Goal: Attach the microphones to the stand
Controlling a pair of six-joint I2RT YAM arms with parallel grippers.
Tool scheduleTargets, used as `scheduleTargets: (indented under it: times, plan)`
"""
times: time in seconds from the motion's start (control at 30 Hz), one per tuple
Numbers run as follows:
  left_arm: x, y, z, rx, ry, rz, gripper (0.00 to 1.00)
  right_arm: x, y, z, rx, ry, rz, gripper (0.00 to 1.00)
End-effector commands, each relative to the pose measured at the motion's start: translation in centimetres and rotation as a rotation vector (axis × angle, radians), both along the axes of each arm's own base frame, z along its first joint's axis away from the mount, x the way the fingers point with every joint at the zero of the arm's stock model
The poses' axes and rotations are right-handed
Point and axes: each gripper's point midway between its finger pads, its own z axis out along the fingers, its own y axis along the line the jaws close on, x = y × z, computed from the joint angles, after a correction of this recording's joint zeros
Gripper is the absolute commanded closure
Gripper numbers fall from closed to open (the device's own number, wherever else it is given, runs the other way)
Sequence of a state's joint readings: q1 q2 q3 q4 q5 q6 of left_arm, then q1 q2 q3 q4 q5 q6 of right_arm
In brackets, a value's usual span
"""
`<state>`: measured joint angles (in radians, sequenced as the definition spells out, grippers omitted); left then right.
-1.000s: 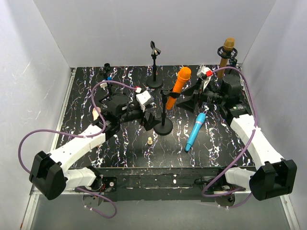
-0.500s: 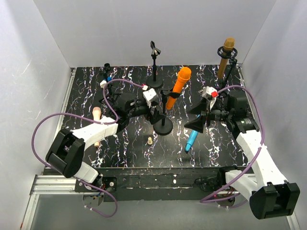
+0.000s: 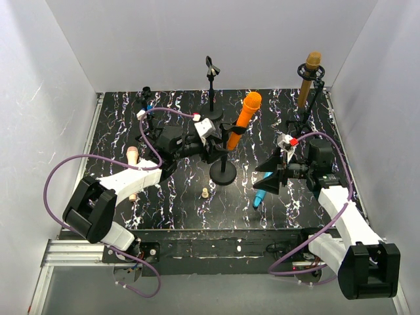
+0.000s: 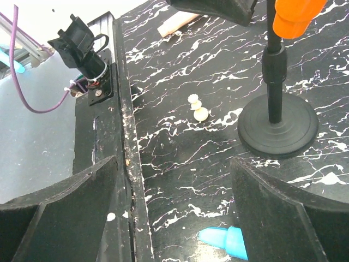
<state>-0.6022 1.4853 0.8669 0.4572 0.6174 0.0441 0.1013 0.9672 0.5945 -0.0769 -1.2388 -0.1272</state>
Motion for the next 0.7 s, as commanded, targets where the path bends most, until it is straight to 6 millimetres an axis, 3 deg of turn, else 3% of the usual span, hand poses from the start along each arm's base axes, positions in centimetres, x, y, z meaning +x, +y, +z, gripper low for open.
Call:
scheduleTargets:
  times: [0.0,0.43,0.53,0.67]
  plan:
    - [0.7,-0.2,2.5,-0.048,-0.052,-0.001,0.52,-0.4,0.0,0.8,0.030,-0.089,0.048,0.10]
    - [1.2,-0.5,3.8,-0.076,-0.059,-0.020,0.58,0.0,-0.6,0.5,0.040,-0.084,0.052,0.10]
    - [1.2,-0.7,3.7,-0.076,-0.056,-0.032,0.64,0.1,-0.6,0.5,0.040,-0.087,0.051,0.10]
    - [1.2,-0.9,3.6,-0.077,-0.055,-0.047,0.81,0.1,-0.7,0.6,0.041,-0.089,0.051,0.10]
